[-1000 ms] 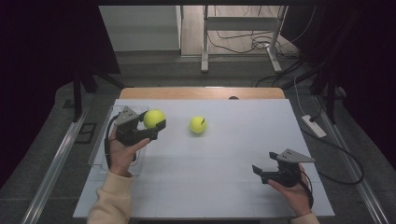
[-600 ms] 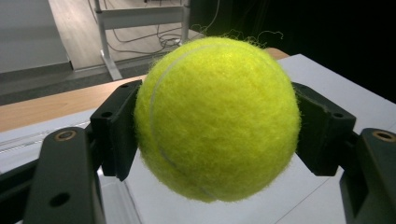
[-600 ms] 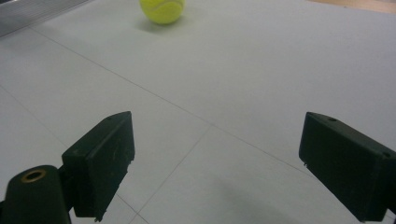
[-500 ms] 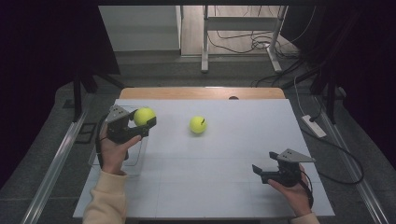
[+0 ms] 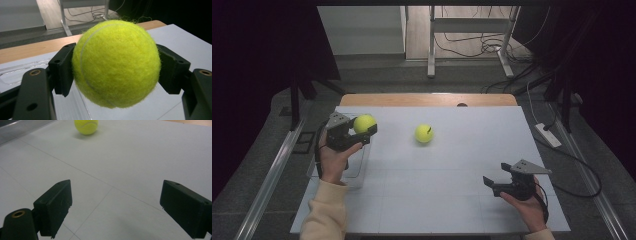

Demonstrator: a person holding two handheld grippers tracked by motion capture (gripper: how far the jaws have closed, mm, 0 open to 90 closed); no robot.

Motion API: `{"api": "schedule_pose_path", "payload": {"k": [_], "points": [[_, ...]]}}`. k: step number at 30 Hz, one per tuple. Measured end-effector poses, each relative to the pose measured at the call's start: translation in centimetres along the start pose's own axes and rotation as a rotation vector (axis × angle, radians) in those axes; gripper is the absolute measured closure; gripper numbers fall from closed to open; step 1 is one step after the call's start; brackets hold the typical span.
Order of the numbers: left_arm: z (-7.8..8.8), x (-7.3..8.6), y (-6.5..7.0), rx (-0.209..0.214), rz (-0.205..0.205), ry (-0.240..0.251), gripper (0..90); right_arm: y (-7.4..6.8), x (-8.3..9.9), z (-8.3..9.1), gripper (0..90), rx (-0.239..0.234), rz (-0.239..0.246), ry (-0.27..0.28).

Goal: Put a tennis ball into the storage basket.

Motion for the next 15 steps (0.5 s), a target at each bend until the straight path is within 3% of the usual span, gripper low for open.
{"api": "schedule_pose_path", "payload": {"k": [15], "points": [[-0.7, -0.4, -2.7, -0.075, 0.026, -0.035, 26.9, 0.3, 0.1, 0.0, 11.2, 0.022, -0.018, 0.003]]}}
Point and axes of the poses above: each handheld gripper's, and its own axes: z roughly backward along the jaws, x roughly out of its underside, y roughly to its right, the point moved 6 cm from there along -z, roughly forward along the jaws, and after that the axes turned 2 degrees about z, right-handed, at the moved point
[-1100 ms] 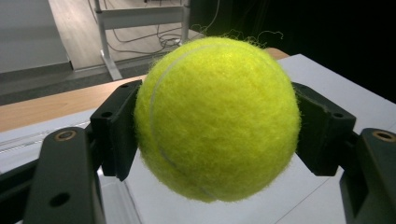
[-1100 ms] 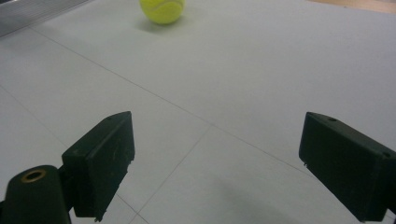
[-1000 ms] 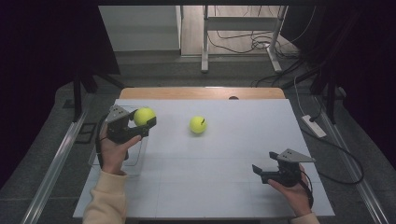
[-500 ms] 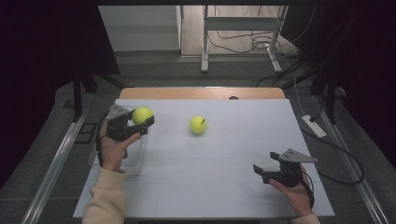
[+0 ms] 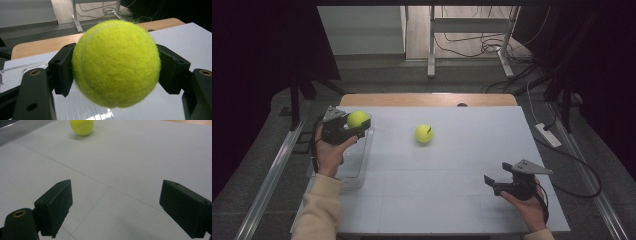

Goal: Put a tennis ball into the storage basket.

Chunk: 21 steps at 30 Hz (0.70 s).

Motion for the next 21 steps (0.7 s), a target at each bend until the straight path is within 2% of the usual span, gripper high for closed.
{"api": "schedule_pose_path", "payload": {"k": [6, 8, 11, 21], "points": [[-0.2, 0.0, -1.1, -0.028, 0.019, -0.015, 26.9, 0.1, 0.1, 0.1, 11.2, 0.001, -0.005, 0.000], [-0.3, 0.0, -1.5, -0.051, 0.025, -0.020, 26.9, 0.2, 0.1, 0.1, 11.3, 0.000, -0.013, 0.004], [-0.3, 0.1, -1.9, -0.055, 0.038, -0.023, 26.9, 0.3, 0.1, 0.1, 11.2, 0.002, -0.020, 0.007], [-0.9, -0.6, -2.7, -0.090, 0.027, -0.049, 26.8, 0.3, 0.0, 0.0, 11.2, 0.001, -0.021, 0.012]]}}
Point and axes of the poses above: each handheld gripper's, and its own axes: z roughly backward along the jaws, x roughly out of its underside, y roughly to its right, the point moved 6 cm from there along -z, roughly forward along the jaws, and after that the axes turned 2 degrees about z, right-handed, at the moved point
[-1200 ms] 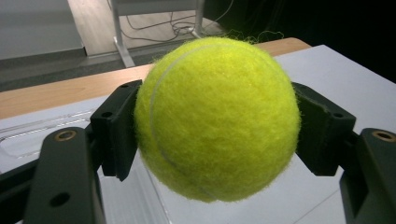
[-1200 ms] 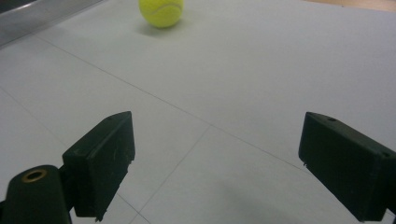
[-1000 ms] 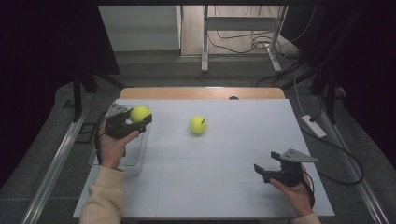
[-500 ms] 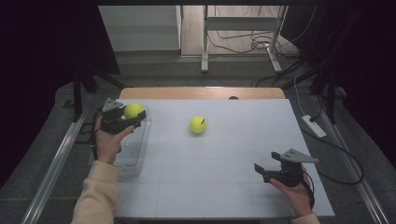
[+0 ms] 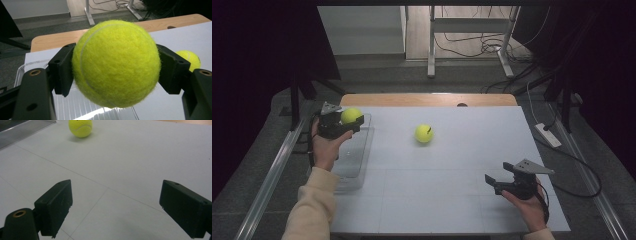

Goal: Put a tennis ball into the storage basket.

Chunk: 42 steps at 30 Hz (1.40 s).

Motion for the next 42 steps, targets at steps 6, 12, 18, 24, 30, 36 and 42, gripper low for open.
{"api": "schedule_pose_path", "payload": {"k": [6, 12, 18, 24, 30, 36, 42], "points": [[-0.3, -0.1, -0.6, -0.027, -0.002, -0.015, 26.9, 0.0, 0.0, -0.1, 11.2, -0.002, 0.002, 0.000], [-0.5, -0.4, -1.5, -0.043, 0.016, -0.027, 26.9, 0.0, 0.1, -0.1, 11.3, -0.005, 0.006, -0.002], [-1.0, -0.8, -2.0, -0.064, 0.018, -0.040, 26.9, 0.2, 0.0, 0.1, 11.3, -0.001, -0.007, 0.006], [-1.7, -1.0, -2.5, -0.075, 0.029, -0.055, 26.9, 0.2, 0.0, 0.1, 11.3, 0.002, -0.007, 0.006], [-2.5, -1.1, -3.6, -0.101, 0.052, -0.070, 26.8, 0.1, 0.0, 0.0, 11.3, 0.003, -0.004, 0.003], [-2.9, -1.0, -4.3, -0.120, 0.060, -0.089, 26.9, 0.1, 0.1, 0.0, 11.3, 0.001, -0.004, -0.002], [-3.1, -1.1, -5.1, -0.140, 0.082, -0.094, 26.9, 0.1, 0.2, -0.1, 11.3, 0.003, 0.002, -0.009]]}}
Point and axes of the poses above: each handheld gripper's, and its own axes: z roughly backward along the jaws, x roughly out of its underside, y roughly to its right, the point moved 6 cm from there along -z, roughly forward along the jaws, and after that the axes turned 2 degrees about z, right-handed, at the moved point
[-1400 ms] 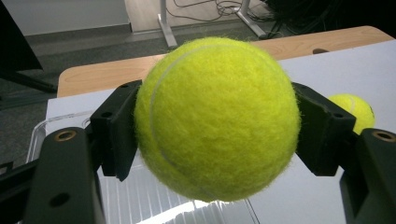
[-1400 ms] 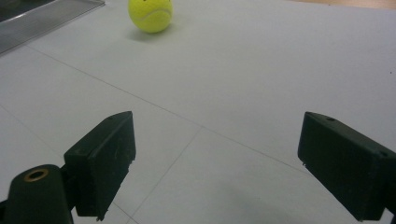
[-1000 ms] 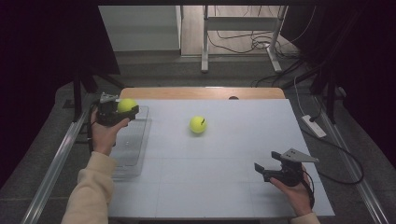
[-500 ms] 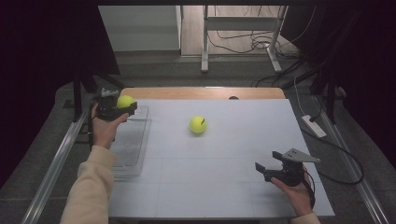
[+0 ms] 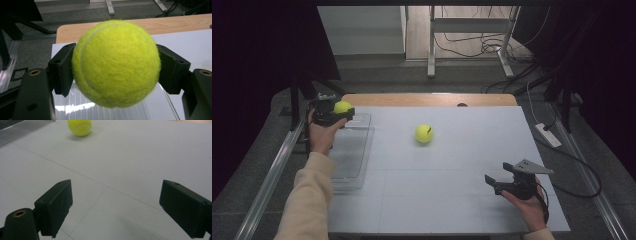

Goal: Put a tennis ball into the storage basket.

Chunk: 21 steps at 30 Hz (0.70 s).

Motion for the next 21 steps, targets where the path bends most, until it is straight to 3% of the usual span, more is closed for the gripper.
{"api": "schedule_pose_path", "payload": {"k": [6, 21], "points": [[-0.5, 0.0, -0.9, -0.017, 0.025, -0.016, 26.8, 0.0, 0.0, 0.0, 11.3, 0.000, -0.001, -0.001], [-1.3, 0.4, -1.1, -0.014, 0.015, -0.067, 26.9, -0.1, 0.1, -0.1, 11.3, 0.001, 0.001, -0.003]]}}
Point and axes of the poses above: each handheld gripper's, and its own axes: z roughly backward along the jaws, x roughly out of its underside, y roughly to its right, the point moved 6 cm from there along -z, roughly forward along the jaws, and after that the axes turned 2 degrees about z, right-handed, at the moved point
